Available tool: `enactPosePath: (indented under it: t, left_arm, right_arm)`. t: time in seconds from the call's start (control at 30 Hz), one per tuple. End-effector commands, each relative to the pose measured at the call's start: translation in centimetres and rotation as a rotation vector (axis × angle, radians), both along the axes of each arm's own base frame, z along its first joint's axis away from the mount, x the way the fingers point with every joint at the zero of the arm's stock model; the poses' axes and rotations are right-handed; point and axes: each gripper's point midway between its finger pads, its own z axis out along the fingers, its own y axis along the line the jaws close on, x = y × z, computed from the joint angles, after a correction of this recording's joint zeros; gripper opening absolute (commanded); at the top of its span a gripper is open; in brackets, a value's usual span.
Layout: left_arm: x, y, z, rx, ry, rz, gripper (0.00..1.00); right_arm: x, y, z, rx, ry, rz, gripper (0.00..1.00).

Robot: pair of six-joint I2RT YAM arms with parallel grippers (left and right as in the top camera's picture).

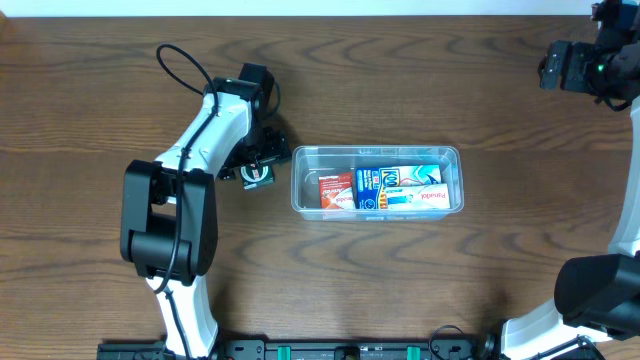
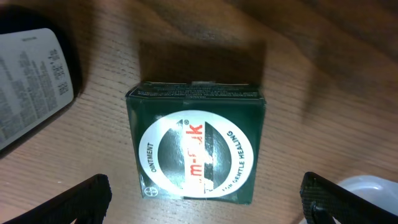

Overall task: Pack container
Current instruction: 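Lower the left gripper onto the green Zam-Buk box and grasp it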

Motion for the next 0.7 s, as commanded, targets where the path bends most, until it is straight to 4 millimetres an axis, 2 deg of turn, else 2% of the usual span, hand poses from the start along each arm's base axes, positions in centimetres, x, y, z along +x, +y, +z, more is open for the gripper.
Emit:
enactPosePath:
  t: [0.0,0.67]
  left_arm:
    - [-0.61,0.27,-1.64,0.013,0.049,0.012,0.98]
    - [-0.18,0.24,-2.08,0.009,0.039,-0.028,0.98]
  right_arm:
    - [-0.11,-0.32,0.64,0.006,-0.016,-0.021,0.99]
    - [-0.11,-0.32,0.64,0.006,-0.016,-0.021,0.99]
